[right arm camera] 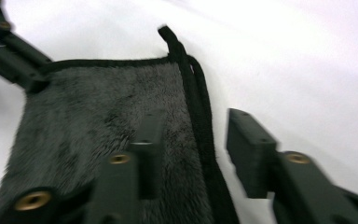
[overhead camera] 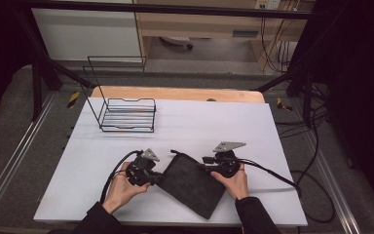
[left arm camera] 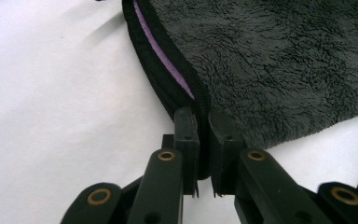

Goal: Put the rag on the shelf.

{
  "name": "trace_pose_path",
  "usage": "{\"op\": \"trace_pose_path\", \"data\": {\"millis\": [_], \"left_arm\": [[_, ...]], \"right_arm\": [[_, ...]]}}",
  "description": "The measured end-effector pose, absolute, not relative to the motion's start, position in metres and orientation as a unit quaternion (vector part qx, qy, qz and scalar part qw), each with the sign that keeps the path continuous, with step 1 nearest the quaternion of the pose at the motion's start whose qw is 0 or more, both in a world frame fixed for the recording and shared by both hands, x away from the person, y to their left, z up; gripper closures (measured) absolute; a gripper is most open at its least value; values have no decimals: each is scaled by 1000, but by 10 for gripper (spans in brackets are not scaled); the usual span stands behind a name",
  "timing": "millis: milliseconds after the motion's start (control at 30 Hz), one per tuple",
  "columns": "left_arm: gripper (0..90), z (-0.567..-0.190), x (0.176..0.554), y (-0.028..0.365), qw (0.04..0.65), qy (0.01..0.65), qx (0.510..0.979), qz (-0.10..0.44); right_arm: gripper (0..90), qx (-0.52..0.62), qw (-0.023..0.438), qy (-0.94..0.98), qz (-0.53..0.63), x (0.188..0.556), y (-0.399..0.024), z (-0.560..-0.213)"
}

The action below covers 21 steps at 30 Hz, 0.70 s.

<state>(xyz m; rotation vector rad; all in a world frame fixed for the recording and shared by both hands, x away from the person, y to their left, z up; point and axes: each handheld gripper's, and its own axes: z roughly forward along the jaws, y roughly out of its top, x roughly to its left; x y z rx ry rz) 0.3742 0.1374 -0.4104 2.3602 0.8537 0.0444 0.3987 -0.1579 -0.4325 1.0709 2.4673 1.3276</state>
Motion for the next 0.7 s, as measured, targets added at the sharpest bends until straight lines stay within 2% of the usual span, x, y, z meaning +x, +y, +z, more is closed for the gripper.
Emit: {"op": "trace_pose_path", "data": {"millis": [133, 300, 367, 500, 700], "left_arm": [[829, -409, 381, 142, 301, 321, 898, 27], [829, -409, 392, 148, 287, 325, 900, 38], [829, -408, 397, 151, 287, 330, 898, 40], [829, -407, 408, 154, 281, 332, 899, 56], [829, -405, 422, 155, 269, 334, 900, 80]], "right_arm": [[489, 353, 78, 820, 444, 393, -168, -428], [532, 361, 57, 836, 410, 385, -179, -441], [613, 359, 38, 842, 402, 383, -176, -447], [709, 369, 22, 836, 405, 384, -171, -449], [773, 387, 14, 825, 413, 382, -166, -449]]}}
